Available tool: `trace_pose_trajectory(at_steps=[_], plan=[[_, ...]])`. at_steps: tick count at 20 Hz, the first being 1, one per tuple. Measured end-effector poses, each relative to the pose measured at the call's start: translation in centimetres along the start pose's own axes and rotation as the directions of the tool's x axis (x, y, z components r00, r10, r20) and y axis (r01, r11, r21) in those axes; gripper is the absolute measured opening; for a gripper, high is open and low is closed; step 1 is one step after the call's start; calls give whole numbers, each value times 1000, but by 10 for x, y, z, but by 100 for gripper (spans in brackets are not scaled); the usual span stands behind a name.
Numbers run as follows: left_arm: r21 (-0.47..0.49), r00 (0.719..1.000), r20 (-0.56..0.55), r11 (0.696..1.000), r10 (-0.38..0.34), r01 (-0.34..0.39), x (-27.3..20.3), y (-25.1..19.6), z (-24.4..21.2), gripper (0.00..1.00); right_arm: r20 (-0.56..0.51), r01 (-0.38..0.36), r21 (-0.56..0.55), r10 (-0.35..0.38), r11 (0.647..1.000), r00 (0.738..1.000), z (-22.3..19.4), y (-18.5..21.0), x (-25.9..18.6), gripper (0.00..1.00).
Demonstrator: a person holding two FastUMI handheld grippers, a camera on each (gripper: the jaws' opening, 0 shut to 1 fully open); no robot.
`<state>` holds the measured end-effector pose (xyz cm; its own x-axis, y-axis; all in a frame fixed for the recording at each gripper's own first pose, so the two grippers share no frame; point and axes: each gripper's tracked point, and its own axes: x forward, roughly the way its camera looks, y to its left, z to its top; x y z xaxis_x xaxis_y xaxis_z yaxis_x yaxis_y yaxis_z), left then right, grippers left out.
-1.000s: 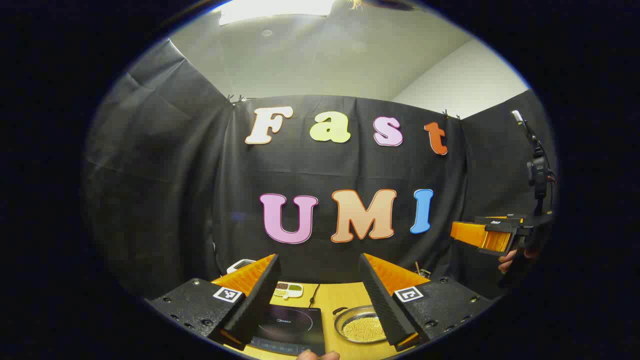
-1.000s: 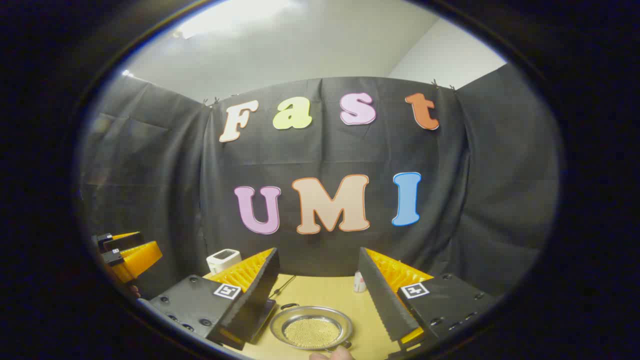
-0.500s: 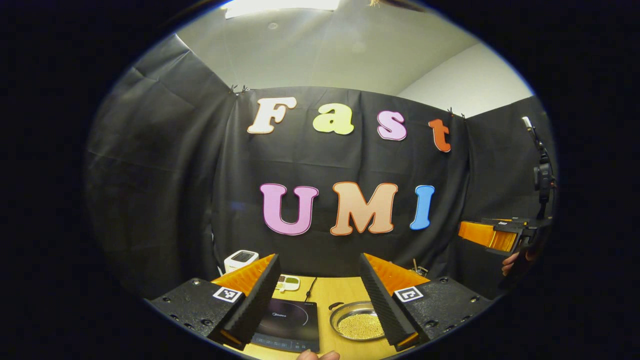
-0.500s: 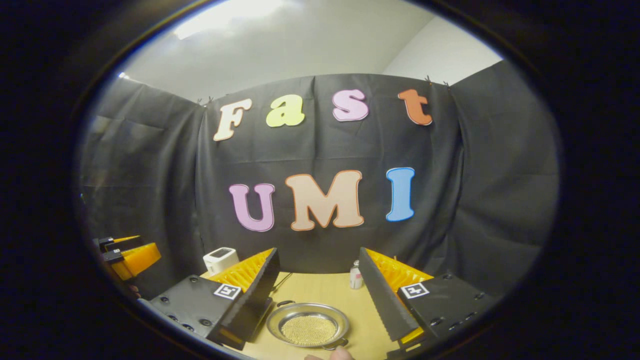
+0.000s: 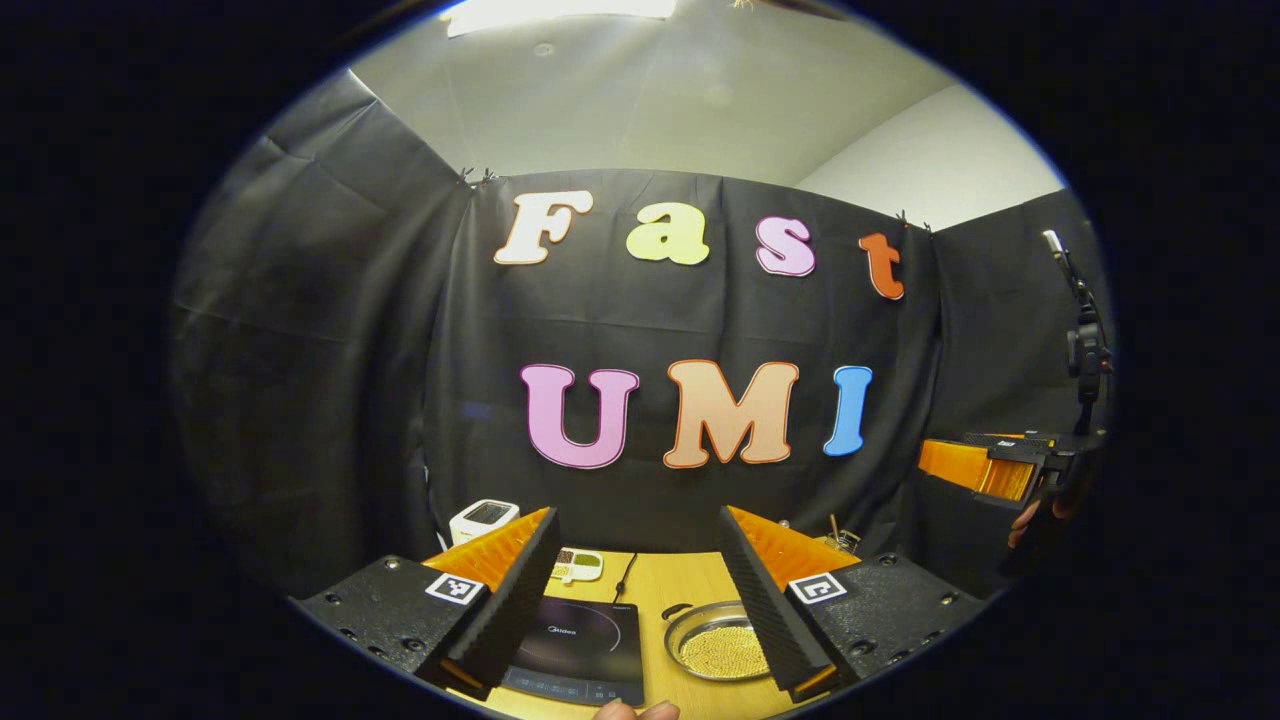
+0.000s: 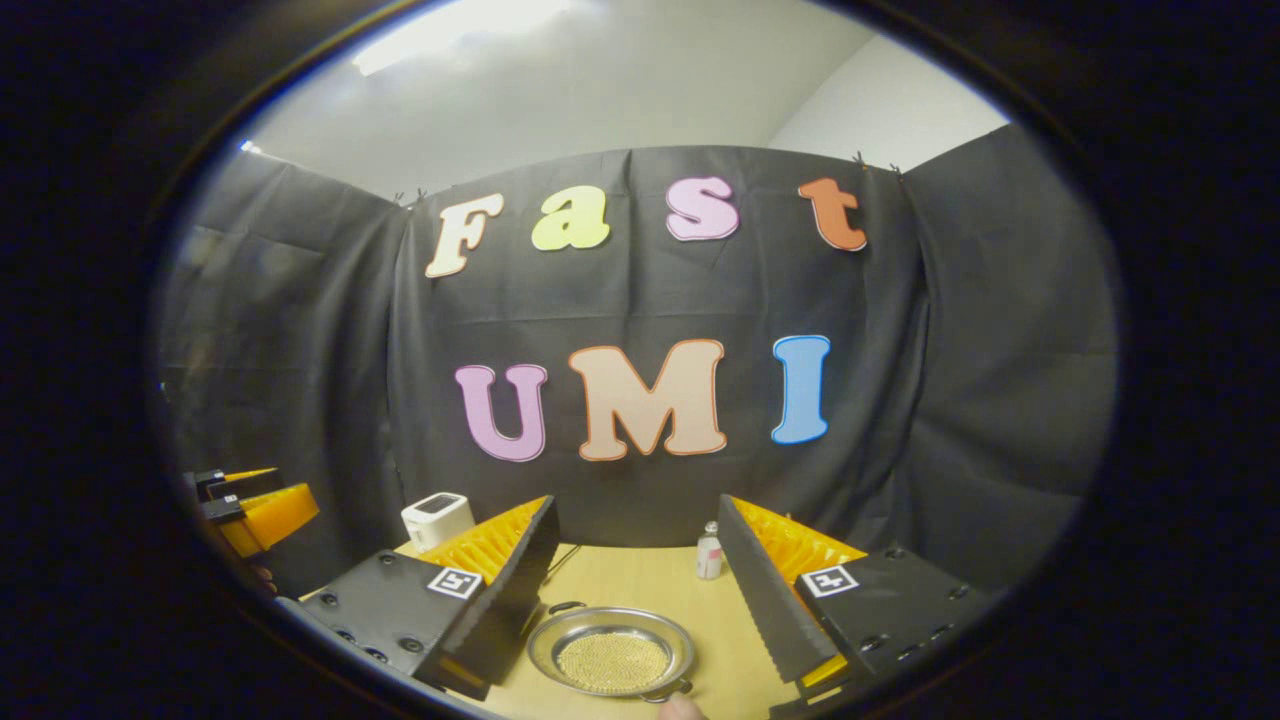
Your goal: First push the handle of the pot to place it horizontally, then grasp the pot with both hands and set it on the induction cooktop.
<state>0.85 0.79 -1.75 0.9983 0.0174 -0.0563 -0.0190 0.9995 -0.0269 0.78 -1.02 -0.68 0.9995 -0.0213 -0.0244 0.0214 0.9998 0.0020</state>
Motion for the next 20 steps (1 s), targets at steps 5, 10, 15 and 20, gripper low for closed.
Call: trace_pose_trajectory(at_steps=[5, 10, 15, 20], plan=[[2, 1000, 2, 1000, 2, -2, -1, 6, -1, 92, -17, -25, -20, 25, 999, 1000, -8, 14, 5, 89], [1, 1000, 4, 1000, -1, 1, -3, 10, -2, 95, -43, 1, -53, -3, 999, 999, -16, 16, 10, 39], [-12, 1000, -12, 1000, -2, 1, -6, 14, -10, 95, -152, -91, -36, 84, 995, 985, -52, 41, 9, 0], [-5, 998, -52, 999, 42, -42, -3, 23, -27, 92, -280, -186, 12, 182, 982, 943, -102, 51, 21, 0]])
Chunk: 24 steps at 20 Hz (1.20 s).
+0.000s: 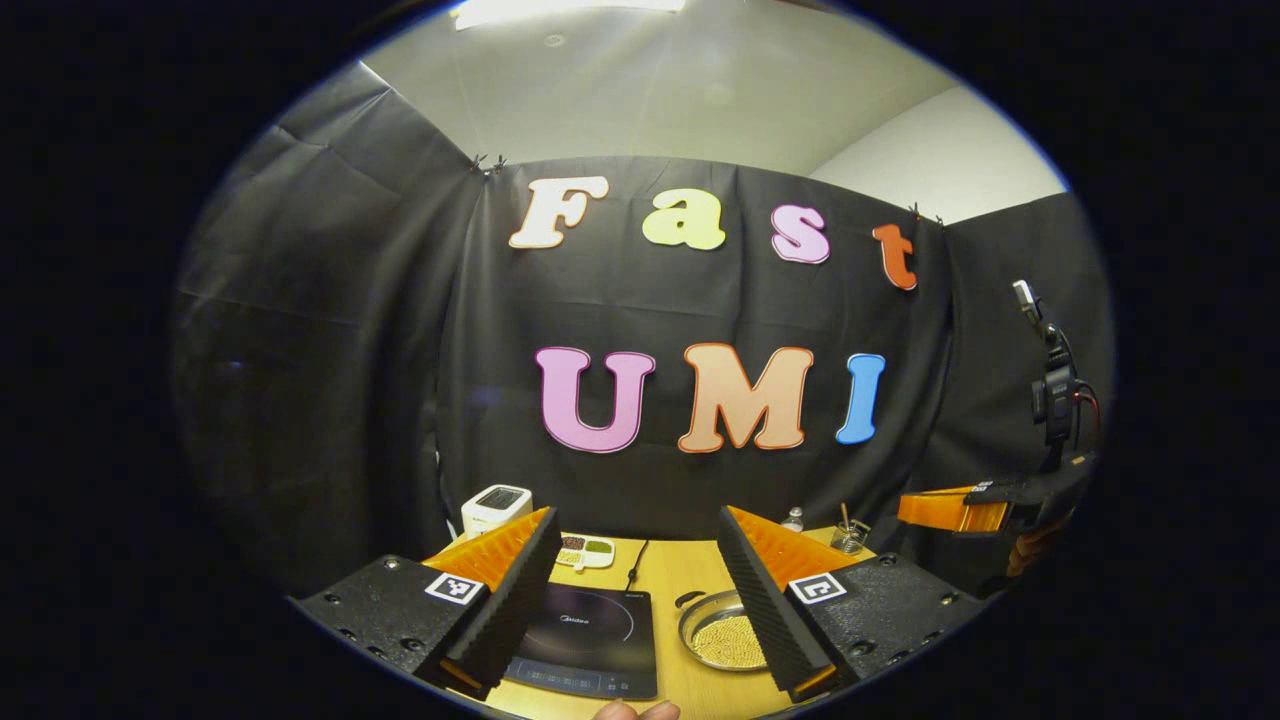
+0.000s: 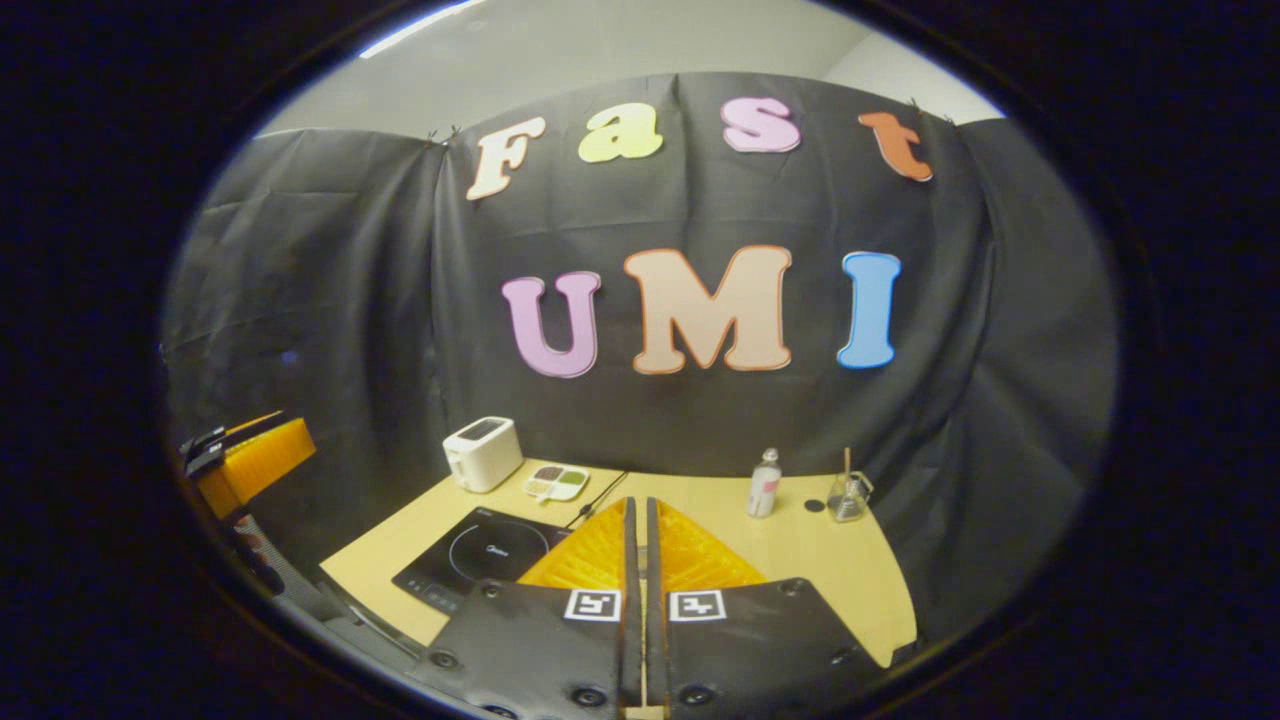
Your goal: First push the handle of the pot to place it horizontally, then grasp the pot with both hands and set it on the induction cooktop.
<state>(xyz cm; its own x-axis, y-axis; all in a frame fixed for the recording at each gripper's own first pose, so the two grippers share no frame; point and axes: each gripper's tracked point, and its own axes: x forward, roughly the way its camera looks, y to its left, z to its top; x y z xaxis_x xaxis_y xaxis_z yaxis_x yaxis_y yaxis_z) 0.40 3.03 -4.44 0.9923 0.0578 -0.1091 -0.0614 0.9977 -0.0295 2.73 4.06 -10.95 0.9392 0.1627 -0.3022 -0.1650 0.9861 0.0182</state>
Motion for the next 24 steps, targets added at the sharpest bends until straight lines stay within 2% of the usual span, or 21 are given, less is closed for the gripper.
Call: trace_pose_trajectory(at_steps=[3, 5, 7, 8, 10, 11, 12, 14, 15, 16, 17, 18, 19, 20, 21, 23, 24], plan=[[5, 998, -42, 999, 44, -44, 10, 0, -16, 92, -65, -56, -2, 56, 998, 996, -30, -7, 16, 0], [12, 994, -80, 997, 80, -79, 15, 0, -26, 95, -108, -99, -2, 98, 995, 989, -50, -13, 29, 4], [5, 986, -104, 992, 128, -128, 21, 1, -31, 92, -166, -162, 14, 162, 987, 973, -78, -14, 41, 3], [-3, 981, -122, 988, 151, -153, 23, 1, -35, 95, -192, -186, 4, 184, 982, 964, -90, -19, 47, 2], [-12, 968, -158, 979, 197, -201, 27, 0, -43, 96, -242, -236, -6, 228, 972, 943, -111, -26, 54, 0], [-16, 961, -168, 974, 218, -224, 32, -1, -45, 92, -259, -262, 3, 254, 965, 932, -120, -27, 58, 0], [-13, 955, -174, 970, 239, -245, 33, -2, -46, 92, -273, -289, 16, 283, 957, 919, -129, -28, 61, 3], [22, 939, -181, 956, 292, -293, 33, -1, -49, 96, -299, -342, 36, 337, 939, 893, -150, -26, 69, 2], [45, 930, -190, 949, 315, -312, 32, -2, -51, 92, -324, -366, 40, 359, 930, 875, -164, -26, 70, 0], [65, 925, -192, 944, 329, -322, 31, -4, -51, 96, -349, -392, 49, 383, 919, 855, -176, -25, 70, 3], [82, 920, -194, 940, 340, -330, 31, -5, -50, 96, -370, -414, 56, 404, 909, 837, -187, -22, 69, 0], [91, 916, -203, 938, 346, -335, 31, -6, -51, 92, -390, -433, 59, 420, 899, 819, -195, -21, 69, 0], [93, 914, -214, 939, 345, -333, 32, -9, -55, 96, -411, -450, 63, 434, 891, 801, -205, -19, 66, 0], [91, 913, -225, 940, 340, -328, 34, -11, -58, 92, -434, -467, 75, 451, 881, 780, -214, -16, 64, 0], [93, 907, -248, 940, 341, -328, 35, -11, -61, 96, -463, -472, 81, 453, 878, 762, -224, -15, 61, 0], [101, 908, -239, 939, 345, -330, 39, -12, -58, 96, -502, -488, 100, 468, 867, 728, -244, -10, 59, 3], [111, 906, -233, 935, 354, -337, 40, -10, -55, 93, -526, -504, 93, 472, 859, 708, -254, -7, 57, 3]])
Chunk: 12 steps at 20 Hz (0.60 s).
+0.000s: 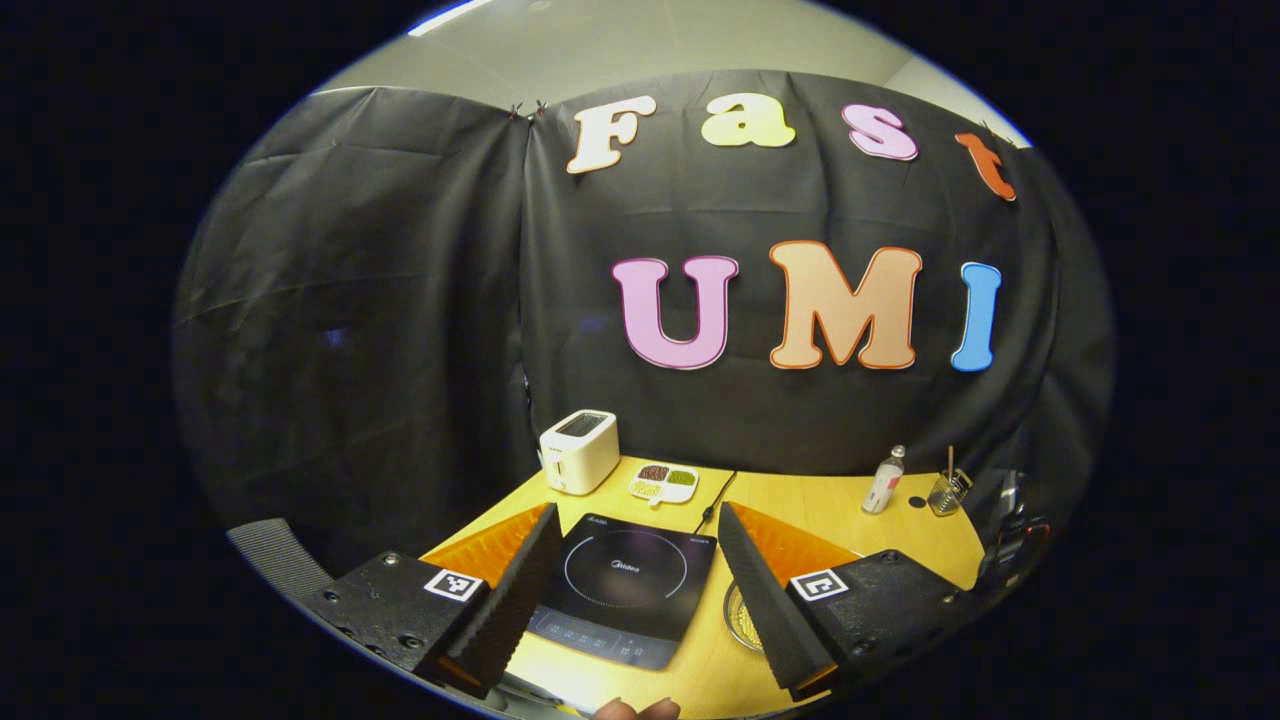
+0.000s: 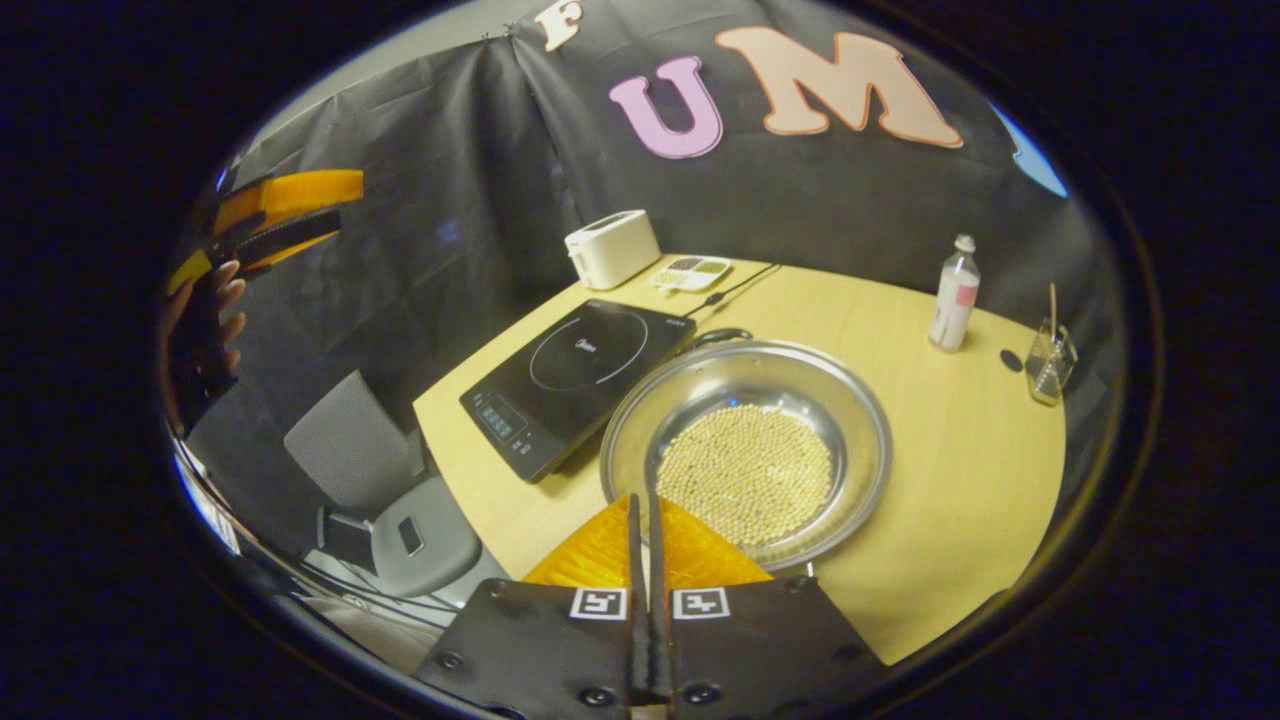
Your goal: First push the handle of the pot to place it horizontally, then grasp the pot with both hands and set it on the induction cooktop.
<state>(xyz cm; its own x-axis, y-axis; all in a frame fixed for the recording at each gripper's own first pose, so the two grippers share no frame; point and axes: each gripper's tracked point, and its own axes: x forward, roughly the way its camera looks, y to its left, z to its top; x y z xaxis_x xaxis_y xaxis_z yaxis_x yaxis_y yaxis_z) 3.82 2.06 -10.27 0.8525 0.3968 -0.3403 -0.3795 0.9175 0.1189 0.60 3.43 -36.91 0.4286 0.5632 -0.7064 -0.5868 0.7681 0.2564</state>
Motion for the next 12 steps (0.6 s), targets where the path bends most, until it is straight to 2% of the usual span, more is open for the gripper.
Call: trace_pose_trajectory(at_steps=[2, 3, 4, 5, 8, 9, 11, 12], plan=[[-2, 1000, -10, 1000, 1, -1, 0, -3, -5, 96, -57, -9, -31, 7, 999, 998, -21, -3, 10, 3], [-2, 1000, -14, 1000, -2, 2, 0, -6, -6, 93, -79, -21, -26, 19, 999, 997, -30, -3, 14, 0], [3, 1000, -22, 1000, 2, -2, 0, -6, -9, 96, -99, -27, -16, 25, 1000, 995, -38, -4, 16, 0], [6, 1000, -26, 1000, 5, -5, 1, -6, -11, 96, -111, -28, -8, 27, 1000, 993, -44, -6, 16, 3], [5, 999, -33, 1000, 7, -6, 2, -10, -12, 95, -169, -30, 21, 33, 999, 985, -65, -14, 24, 3], [9, 999, -35, 1000, 6, -5, 2, -11, -12, 95, -186, -26, 23, 30, 999, 982, -71, -19, 26, 0], [23, 999, -37, 1000, 4, -3, 3, -13, -11, 93, -217, -22, 18, 25, 1000, 976, -82, -25, 31, 3], [30, 999, -37, 1000, 5, -3, 4, -13, -10, 96, -236, -3, 6, 5, 1000, 972, -87, -32, 32, 3]])
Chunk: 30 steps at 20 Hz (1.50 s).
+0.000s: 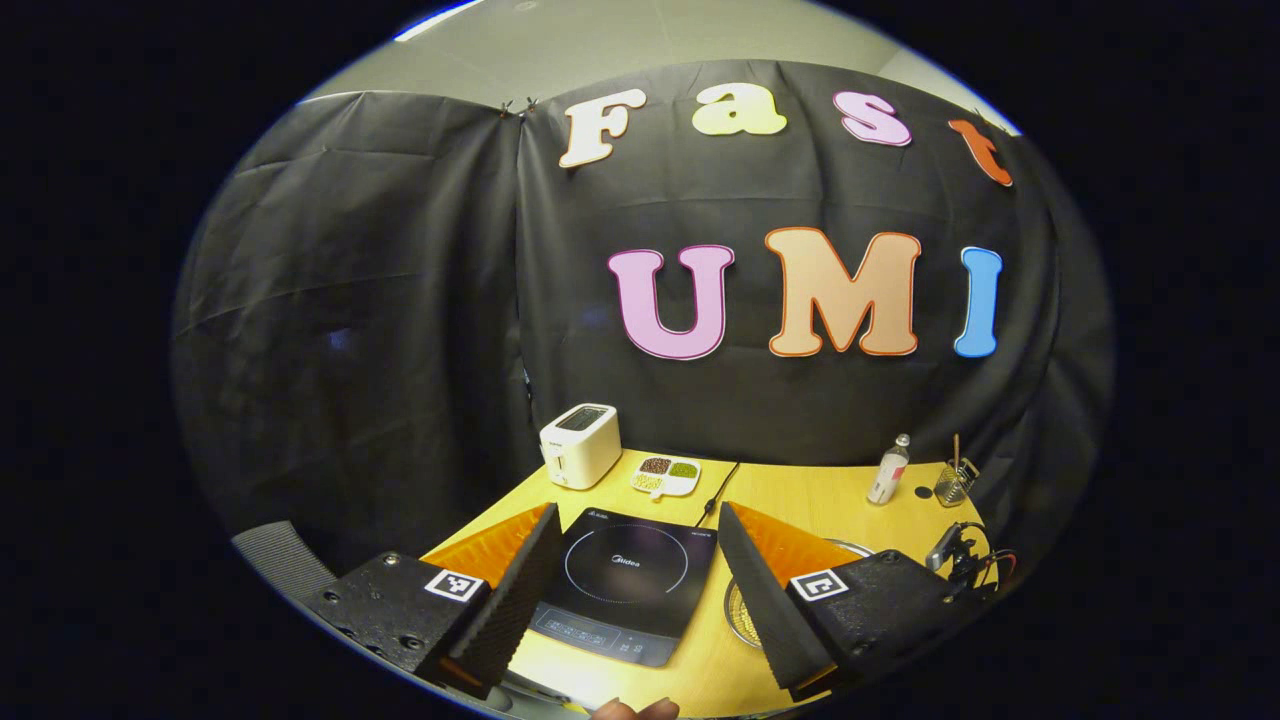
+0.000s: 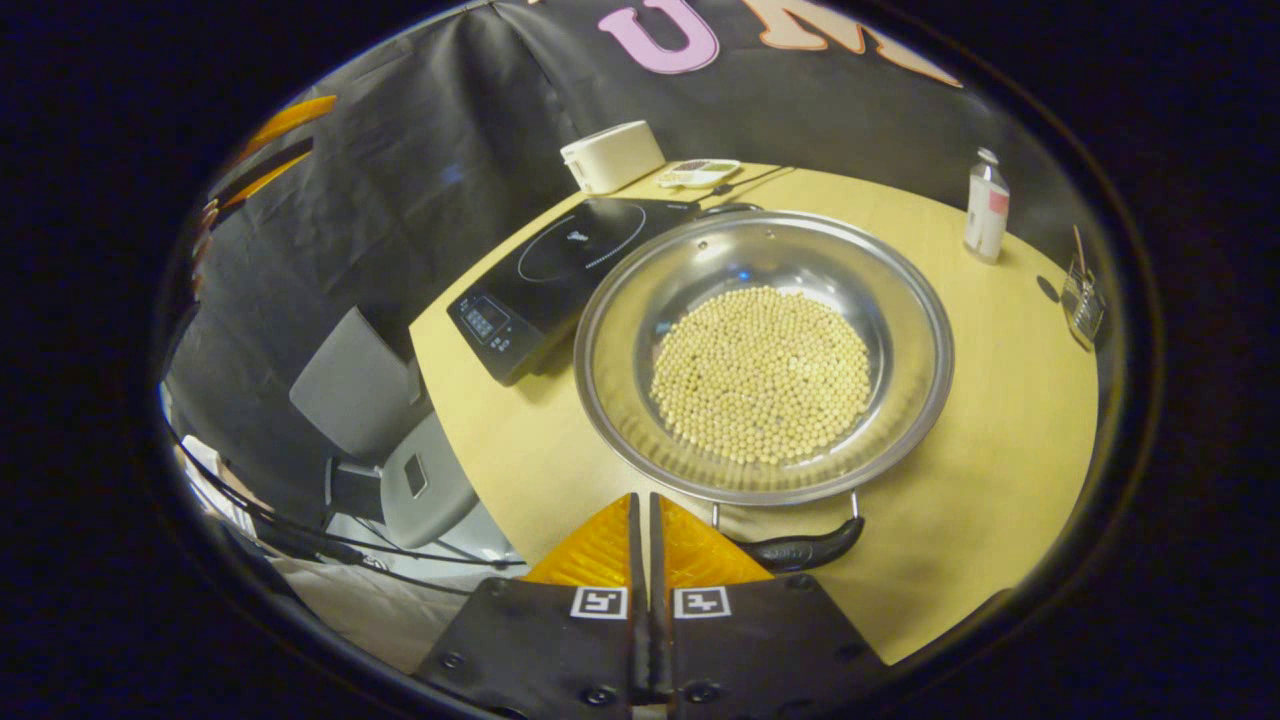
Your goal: First push the handle of the pot to place it horizontally, then grasp the pot with both hands and set it on the induction cooktop.
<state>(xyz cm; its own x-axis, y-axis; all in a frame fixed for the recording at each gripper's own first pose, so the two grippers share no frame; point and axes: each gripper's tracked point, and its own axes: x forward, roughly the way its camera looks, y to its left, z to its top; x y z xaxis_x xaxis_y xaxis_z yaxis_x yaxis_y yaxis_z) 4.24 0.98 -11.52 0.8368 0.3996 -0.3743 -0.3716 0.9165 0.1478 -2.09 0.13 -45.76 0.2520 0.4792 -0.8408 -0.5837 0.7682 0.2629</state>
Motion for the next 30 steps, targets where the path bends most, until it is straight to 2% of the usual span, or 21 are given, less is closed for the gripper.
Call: trace_pose_trajectory(at_steps=[1, 3, 6, 13, 15, 17, 27, 30], plan=[[3, 1000, -2, 1000, -1, 1, 1, -1, 0, 95, -16, 24, -3, -24, 1000, 1000, -5, -8, 2, 0], [2, 1000, -3, 1000, -4, 4, 2, -4, 0, 93, -22, 21, 51, -20, 998, 1000, -4, -10, 3, 3], [9, 1000, -3, 1000, -10, 10, 4, -8, 1, 93, -29, 22, 116, -19, 993, 999, -1, -18, 4, 0], [18, 1000, 4, 1000, -25, 25, 9, -18, 3, 96, -41, 70, 159, -65, 985, 997, -3, -47, -1, 5], [12, 1000, 0, 1000, -26, 26, 10, -17, 2, 96, -43, 84, 164, -78, 983, 996, -1, -55, -1, 0], [8, 1000, -1, 1000, -24, 24, 10, -18, 1, 96, -45, 102, 166, -96, 981, 994, 1, -64, 1, 3], [-1, 1000, -5, 1000, -20, 20, 11, -20, -3, 96, -57, 194, 138, -188, 971, 981, 12, -115, 1, 0], [3, 1000, -8, 1000, -26, 26, 13, -23, -3, 96, -62, 221, 141, -215, 965, 975, 16, -129, 2, 5]])
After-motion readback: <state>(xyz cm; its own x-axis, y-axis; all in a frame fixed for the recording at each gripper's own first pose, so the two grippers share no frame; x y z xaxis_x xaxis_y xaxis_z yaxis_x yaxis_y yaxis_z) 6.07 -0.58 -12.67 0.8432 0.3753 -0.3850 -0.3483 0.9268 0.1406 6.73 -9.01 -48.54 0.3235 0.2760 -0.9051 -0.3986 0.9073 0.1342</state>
